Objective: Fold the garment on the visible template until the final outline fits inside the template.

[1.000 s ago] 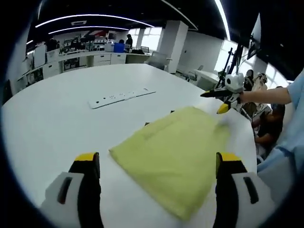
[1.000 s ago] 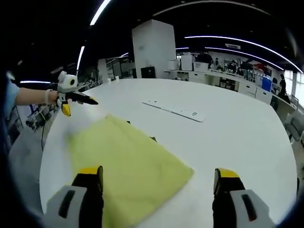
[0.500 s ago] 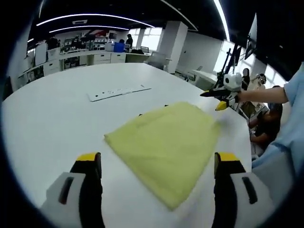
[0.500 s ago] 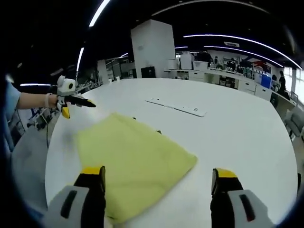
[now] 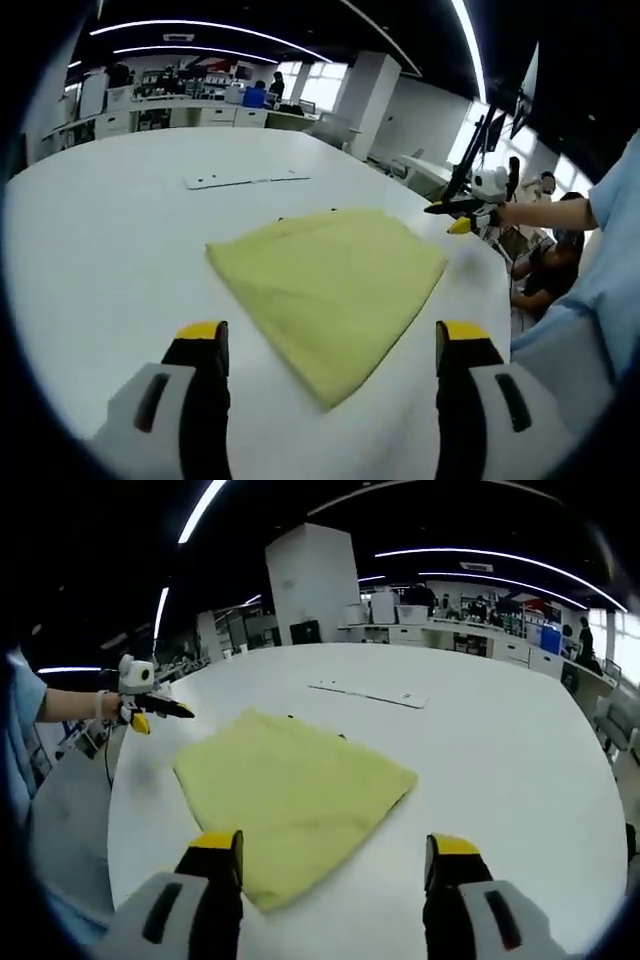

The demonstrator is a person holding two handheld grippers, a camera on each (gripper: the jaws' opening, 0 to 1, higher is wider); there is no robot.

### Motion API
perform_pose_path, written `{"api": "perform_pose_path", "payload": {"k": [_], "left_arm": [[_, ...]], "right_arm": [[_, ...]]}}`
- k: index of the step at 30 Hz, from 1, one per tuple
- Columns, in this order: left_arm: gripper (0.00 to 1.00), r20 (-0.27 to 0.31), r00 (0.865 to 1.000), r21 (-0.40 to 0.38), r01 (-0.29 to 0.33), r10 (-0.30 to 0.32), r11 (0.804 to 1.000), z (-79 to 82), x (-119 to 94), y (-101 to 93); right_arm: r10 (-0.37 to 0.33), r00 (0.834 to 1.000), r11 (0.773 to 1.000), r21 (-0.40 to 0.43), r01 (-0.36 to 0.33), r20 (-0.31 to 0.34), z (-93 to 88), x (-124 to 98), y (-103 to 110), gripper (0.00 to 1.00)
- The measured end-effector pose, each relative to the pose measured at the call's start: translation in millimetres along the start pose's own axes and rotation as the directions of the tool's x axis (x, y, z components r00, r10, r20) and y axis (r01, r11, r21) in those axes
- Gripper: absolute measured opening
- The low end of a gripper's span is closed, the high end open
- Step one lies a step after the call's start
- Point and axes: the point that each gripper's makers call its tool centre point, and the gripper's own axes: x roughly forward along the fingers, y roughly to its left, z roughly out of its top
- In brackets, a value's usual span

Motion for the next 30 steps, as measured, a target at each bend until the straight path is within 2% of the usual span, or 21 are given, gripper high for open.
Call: {"api": "perform_pose_path", "payload": {"k": [1, 4, 7, 9, 11, 13, 16, 19, 22, 26, 30], "left_arm": [[0.82, -0.006, 1.0, -0.01, 0.001, -0.001, 1.0, -2.6, -1, 0.3], [0.81, -0.011, 1.0, -0.011, -0.005, 0.005, 1.0, -5.3, -5, 1.8], [0.79, -0.011, 1.0, -0.022, -0.006, 0.006, 1.0, -8.4, -7, 2.0], [0.78, -0.019, 1.0, -0.026, -0.009, 0.008, 1.0, -12.4, -7, 1.9], [0.76, -0.029, 1.0, -0.036, -0.006, 0.005, 0.999, -19.8, -7, -0.2], [0.71, -0.04, 0.999, -0.059, 0.009, -0.012, 0.998, -27.3, -8, -3.8], [0.66, -0.052, 0.999, -0.066, 0.009, -0.012, 0.998, -34.9, -9, -5.0], [0.62, -0.054, 0.998, -0.087, 0.012, -0.017, 0.996, -39.2, -10, -5.8], [0.54, -0.055, 0.998, -0.095, 0.013, -0.019, 0.995, -41.9, -10, -7.0], [0.47, -0.056, 0.998, -0.114, 0.027, -0.033, 0.993, -46.5, -9, -10.7], [0.41, -0.07, 0.997, -0.124, 0.028, -0.037, 0.992, -54.3, -6, -12.0]], "right_arm": [[0.003, 1.0, 1.0, 0.025, -0.003, -0.013, -3.8, -1, 1, 0.75], [0.003, 1.0, 1.0, 0.013, -0.003, -0.015, -7.9, -5, 4, 0.73], [0.018, 1.0, 0.999, 0.035, -0.017, -0.024, -12.8, -6, 8, 0.68], [0.027, 0.999, 0.999, 0.042, -0.026, -0.031, -15.9, -7, 11, 0.63], [0.087, 0.995, 0.992, 0.098, -0.082, -0.049, -23.6, -9, 25, 0.51], [0.123, 0.99, 0.985, 0.133, -0.113, -0.065, -30.6, -10, 34, 0.46], [0.122, 0.989, 0.99, 0.089, -0.114, -0.086, -38.8, -8, 39, 0.42], [0.152, 0.984, 0.981, 0.131, -0.14, -0.089, -42.0, -8, 47, 0.39], [0.158, 0.983, 0.98, 0.137, -0.145, -0.092, -45.6, -6, 49, 0.37], [0.178, 0.979, 0.971, 0.178, -0.159, -0.097, -51.2, -3, 51, 0.29], [0.181, 0.979, 0.969, 0.188, -0.161, -0.095, -54.0, 0, 48, 0.25]]}}
